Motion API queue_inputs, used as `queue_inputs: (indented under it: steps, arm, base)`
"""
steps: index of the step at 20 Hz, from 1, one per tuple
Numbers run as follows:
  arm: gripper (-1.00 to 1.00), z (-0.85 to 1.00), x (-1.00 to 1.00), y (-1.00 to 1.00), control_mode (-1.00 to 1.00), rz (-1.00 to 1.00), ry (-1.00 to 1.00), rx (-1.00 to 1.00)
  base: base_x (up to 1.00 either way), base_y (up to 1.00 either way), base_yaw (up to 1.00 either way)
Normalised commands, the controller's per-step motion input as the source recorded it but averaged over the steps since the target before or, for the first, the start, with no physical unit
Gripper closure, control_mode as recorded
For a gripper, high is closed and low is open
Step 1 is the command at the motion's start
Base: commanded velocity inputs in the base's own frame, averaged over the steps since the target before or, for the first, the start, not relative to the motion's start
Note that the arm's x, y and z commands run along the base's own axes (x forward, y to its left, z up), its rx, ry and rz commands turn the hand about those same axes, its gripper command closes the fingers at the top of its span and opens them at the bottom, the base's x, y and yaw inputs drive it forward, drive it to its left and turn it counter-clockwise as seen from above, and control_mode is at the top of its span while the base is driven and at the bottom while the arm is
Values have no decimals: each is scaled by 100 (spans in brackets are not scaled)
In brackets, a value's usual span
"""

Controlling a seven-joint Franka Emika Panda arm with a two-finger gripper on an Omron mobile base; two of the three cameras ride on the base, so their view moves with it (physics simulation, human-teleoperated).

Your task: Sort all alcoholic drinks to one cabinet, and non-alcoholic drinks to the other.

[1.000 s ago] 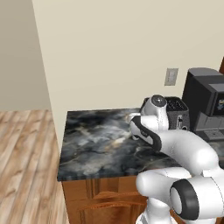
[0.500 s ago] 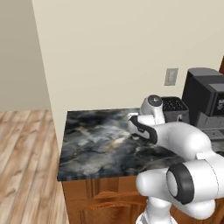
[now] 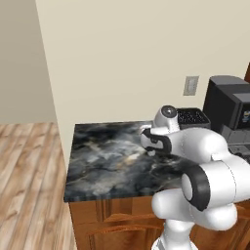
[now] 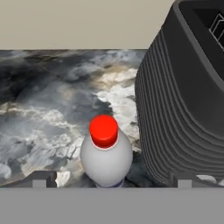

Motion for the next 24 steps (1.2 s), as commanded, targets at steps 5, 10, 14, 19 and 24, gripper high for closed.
queue_inputs:
  steps: [5, 10, 14, 19, 24]
  arm:
    - [-100, -7, 13, 0, -100, 1, 0, 0]
    - [100, -8, 6, 0, -100, 0, 0, 0]
    - [-100, -12, 12, 0, -100, 0, 0, -1]
    - [100, -17, 30, 0, -100, 1, 0, -2]
    - [100, -18, 29, 0, -100, 3, 0, -2]
  base:
    - [0, 0, 0]
    - [0, 0, 0]
    - [0, 0, 0]
    - [0, 0, 0]
    - [0, 0, 0]
